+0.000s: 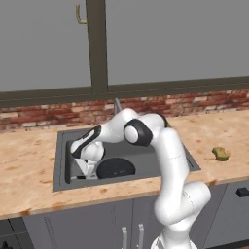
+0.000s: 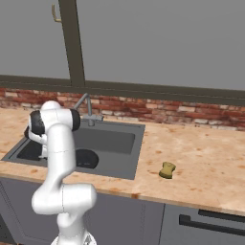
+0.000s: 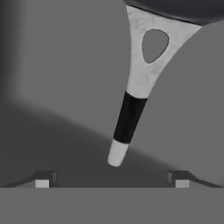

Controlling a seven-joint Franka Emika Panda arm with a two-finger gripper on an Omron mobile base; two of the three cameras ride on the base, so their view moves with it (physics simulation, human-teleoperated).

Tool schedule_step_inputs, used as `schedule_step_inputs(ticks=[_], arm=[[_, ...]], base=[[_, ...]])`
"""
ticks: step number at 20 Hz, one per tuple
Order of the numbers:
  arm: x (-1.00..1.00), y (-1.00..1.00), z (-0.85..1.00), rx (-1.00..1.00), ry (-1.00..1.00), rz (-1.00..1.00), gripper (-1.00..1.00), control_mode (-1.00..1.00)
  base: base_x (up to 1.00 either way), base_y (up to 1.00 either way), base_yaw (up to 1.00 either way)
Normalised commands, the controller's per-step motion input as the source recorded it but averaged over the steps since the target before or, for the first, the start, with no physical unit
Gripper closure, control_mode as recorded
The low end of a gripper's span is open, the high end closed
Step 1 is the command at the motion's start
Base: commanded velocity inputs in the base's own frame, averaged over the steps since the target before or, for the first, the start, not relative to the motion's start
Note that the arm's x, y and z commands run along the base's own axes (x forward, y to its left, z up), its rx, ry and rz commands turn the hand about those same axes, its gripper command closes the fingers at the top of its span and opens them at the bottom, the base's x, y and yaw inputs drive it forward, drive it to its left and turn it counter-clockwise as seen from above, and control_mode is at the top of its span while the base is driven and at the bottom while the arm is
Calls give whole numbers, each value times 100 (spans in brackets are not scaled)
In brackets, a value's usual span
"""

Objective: Pick the pan and sponge and place them into the sink. Then turn on the water.

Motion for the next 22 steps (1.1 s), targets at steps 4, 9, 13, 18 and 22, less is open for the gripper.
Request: schedule_step_inputs(ticks=[4, 9, 13, 18, 22], arm=[[-4, -1, 35, -2, -6, -2, -100, -100], [-8, -12, 41, 0, -1, -4, -100, -100], [-15, -23, 37, -1, -3, 3, -100, -100], [-23, -10, 40, -4, -4, 14, -100, -100], [-22, -2, 50, -9, -5, 19, -100, -100]], base=[[0, 0, 0], [0, 0, 0], [0, 0, 0], [0, 0, 0], [0, 0, 0]])
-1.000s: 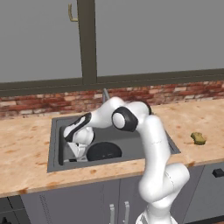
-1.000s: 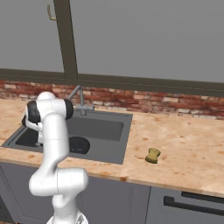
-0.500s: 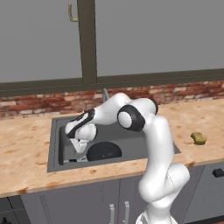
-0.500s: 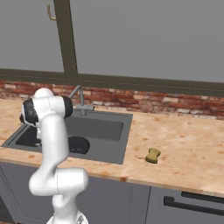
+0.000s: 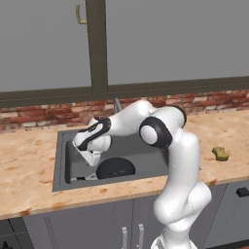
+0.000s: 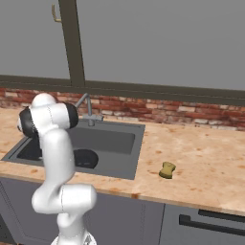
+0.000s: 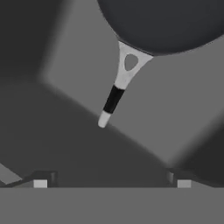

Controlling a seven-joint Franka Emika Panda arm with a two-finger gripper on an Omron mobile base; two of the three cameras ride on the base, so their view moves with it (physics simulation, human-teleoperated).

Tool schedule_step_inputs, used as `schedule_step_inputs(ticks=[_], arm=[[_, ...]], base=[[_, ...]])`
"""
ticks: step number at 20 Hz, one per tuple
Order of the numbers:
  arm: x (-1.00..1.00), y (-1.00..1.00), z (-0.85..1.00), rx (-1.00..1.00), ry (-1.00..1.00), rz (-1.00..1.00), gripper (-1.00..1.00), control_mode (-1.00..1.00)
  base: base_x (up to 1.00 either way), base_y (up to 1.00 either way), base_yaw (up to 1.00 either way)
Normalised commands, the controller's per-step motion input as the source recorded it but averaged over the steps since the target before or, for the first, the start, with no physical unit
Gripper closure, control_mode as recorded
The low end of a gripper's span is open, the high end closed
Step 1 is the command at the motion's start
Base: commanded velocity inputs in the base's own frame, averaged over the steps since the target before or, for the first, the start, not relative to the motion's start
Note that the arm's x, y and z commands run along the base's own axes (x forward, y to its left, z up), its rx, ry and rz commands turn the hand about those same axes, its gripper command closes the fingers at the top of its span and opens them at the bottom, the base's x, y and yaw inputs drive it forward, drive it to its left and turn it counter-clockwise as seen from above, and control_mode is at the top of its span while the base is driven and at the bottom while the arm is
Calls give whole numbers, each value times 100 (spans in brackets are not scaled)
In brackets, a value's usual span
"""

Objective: Pick the pan and sponge and place them into the sink. Then turn on the water.

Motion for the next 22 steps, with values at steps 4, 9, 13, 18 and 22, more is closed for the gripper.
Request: schedule_step_inputs(ticks=[4, 9, 13, 18, 22], arm=[[-25, -7, 53, -9, -7, 17, -100, -100], [-27, -5, 54, -10, -6, 16, -100, -100], [-31, -12, 52, -11, -9, 14, -100, -100], [-20, -21, 46, -8, -7, 13, -100, -100], [-19, -17, 33, -5, -7, 17, -100, -100]], base=[[0, 0, 0], [0, 0, 0], [0, 0, 0], [0, 0, 0], [0, 0, 0]])
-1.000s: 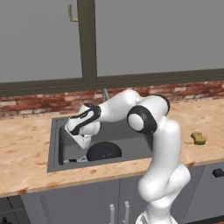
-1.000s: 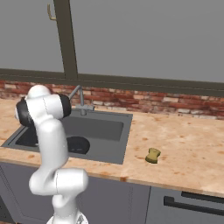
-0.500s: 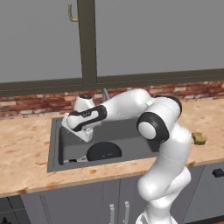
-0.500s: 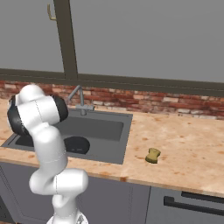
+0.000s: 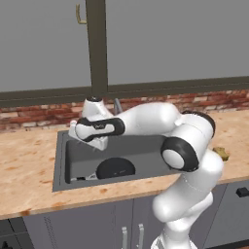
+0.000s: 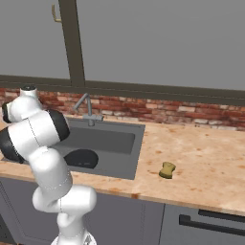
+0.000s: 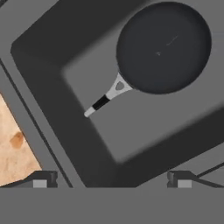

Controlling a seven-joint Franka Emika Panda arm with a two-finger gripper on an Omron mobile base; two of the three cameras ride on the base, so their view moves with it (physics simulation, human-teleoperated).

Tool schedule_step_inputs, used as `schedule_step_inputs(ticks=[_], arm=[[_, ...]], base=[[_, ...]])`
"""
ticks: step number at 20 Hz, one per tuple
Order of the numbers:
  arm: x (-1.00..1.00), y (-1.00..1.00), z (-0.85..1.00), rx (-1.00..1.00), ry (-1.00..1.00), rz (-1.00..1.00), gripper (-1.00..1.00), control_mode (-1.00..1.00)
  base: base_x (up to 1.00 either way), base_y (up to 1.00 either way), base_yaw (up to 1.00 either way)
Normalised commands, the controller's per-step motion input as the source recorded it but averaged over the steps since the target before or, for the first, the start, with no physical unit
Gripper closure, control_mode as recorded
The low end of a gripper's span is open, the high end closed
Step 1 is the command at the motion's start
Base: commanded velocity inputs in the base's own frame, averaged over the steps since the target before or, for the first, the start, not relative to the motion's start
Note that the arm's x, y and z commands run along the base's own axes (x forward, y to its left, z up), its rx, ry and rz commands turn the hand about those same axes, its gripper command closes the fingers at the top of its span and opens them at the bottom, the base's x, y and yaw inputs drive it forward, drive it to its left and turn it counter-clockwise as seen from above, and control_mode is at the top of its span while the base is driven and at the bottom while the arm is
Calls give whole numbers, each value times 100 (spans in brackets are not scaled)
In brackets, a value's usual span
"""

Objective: Pick the pan and sponge and place them into the sink. Then turn on the water.

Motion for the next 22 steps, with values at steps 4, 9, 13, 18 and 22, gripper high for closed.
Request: schedule_step_inputs(ticks=[4, 9, 13, 18, 22], arm=[[-22, -22, 29, -3, -6, 16, -100, -100], [-23, -28, 28, -3, -5, 14, -100, -100], [-26, -26, 24, -2, -1, 11, -100, -100], [-34, -30, 15, -3, -2, 9, -100, -100], [-24, -30, -1, -4, -3, 12, -100, -100]], base=[[0, 0, 0], [0, 0, 0], [0, 0, 0], [0, 0, 0], [0, 0, 0]])
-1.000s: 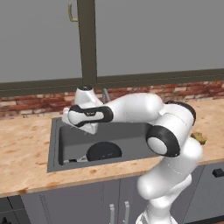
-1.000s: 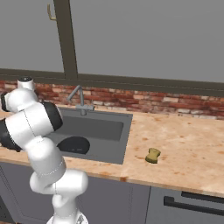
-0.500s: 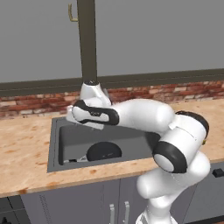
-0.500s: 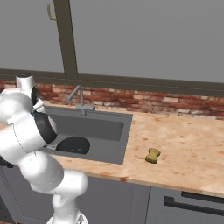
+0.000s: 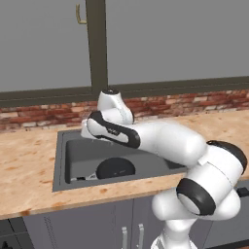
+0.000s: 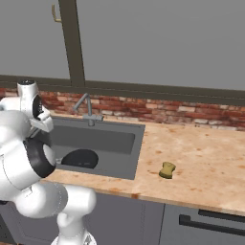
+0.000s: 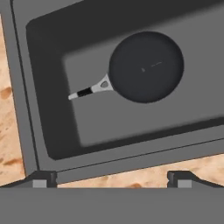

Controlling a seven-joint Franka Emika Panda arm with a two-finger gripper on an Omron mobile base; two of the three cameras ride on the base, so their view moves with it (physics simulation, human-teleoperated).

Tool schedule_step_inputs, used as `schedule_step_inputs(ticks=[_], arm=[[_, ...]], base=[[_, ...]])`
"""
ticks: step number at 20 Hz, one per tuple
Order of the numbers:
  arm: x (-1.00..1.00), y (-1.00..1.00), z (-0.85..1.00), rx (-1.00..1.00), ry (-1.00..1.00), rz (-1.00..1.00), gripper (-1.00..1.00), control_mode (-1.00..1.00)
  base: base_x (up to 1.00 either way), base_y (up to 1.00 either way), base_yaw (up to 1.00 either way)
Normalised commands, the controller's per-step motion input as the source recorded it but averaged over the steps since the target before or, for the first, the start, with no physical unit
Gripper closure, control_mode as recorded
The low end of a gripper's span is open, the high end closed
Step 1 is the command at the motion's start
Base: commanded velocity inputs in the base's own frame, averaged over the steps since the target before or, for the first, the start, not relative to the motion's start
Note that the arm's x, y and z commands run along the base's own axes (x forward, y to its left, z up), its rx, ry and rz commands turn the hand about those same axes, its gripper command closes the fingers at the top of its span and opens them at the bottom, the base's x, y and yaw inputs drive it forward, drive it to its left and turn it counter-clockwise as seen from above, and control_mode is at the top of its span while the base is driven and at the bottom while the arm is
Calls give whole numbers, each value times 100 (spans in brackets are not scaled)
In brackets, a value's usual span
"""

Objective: Pick the pan and sponge and place them into the sink. Then turn on the water.

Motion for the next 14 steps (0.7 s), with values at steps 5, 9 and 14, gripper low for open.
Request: schedule_step_inputs(ticks=[5, 9, 14], arm=[[-17, -26, -7, -5, -1, 14, -100, -100], [-34, -21, 4, -7, -3, 12, -100, -100], [-32, -27, 8, -8, 0, 9, -100, -100]], base=[[0, 0, 0], [0, 0, 0], [0, 0, 0]])
